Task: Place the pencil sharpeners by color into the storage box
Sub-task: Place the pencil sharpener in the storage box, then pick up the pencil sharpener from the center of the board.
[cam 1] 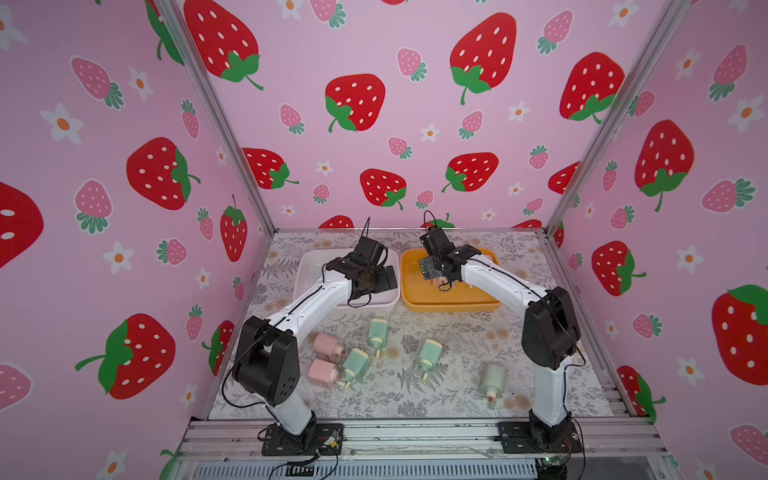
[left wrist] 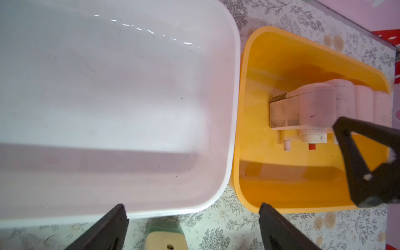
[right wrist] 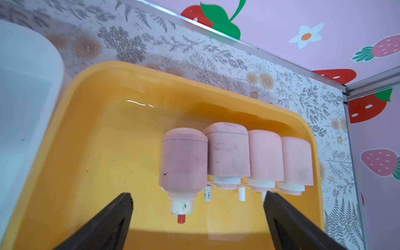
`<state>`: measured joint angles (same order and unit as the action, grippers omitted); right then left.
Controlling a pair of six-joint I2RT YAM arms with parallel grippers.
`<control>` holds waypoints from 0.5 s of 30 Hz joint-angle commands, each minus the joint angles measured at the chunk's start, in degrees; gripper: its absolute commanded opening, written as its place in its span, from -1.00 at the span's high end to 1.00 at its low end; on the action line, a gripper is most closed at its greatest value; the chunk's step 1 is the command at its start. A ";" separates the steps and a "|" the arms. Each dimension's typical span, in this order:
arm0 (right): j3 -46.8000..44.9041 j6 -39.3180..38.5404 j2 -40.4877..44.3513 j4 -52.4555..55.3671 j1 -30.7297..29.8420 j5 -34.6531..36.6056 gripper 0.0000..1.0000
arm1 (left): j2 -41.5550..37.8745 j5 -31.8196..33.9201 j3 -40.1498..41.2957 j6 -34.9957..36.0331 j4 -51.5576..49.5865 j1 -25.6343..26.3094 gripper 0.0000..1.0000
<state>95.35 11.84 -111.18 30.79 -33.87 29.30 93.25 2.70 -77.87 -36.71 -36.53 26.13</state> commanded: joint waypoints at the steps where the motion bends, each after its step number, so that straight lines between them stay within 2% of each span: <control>1: -6.75 2.31 5.69 -10.20 -0.23 0.10 -0.99 | -4.28 5.68 3.01 -4.65 -6.68 -0.31 -0.99; 5: -13.47 2.43 10.76 -16.37 -0.26 -0.02 -0.99 | -9.16 9.78 5.62 -9.66 -10.14 -0.76 -0.99; 15: -19.83 1.08 14.67 -23.19 -0.20 0.41 -0.99 | -17.22 11.44 11.76 -21.25 -17.77 -4.11 -0.99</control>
<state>76.34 13.26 -98.76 11.18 -33.98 29.28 79.00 12.38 -68.38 -52.66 -49.56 23.24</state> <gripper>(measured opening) 0.996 0.995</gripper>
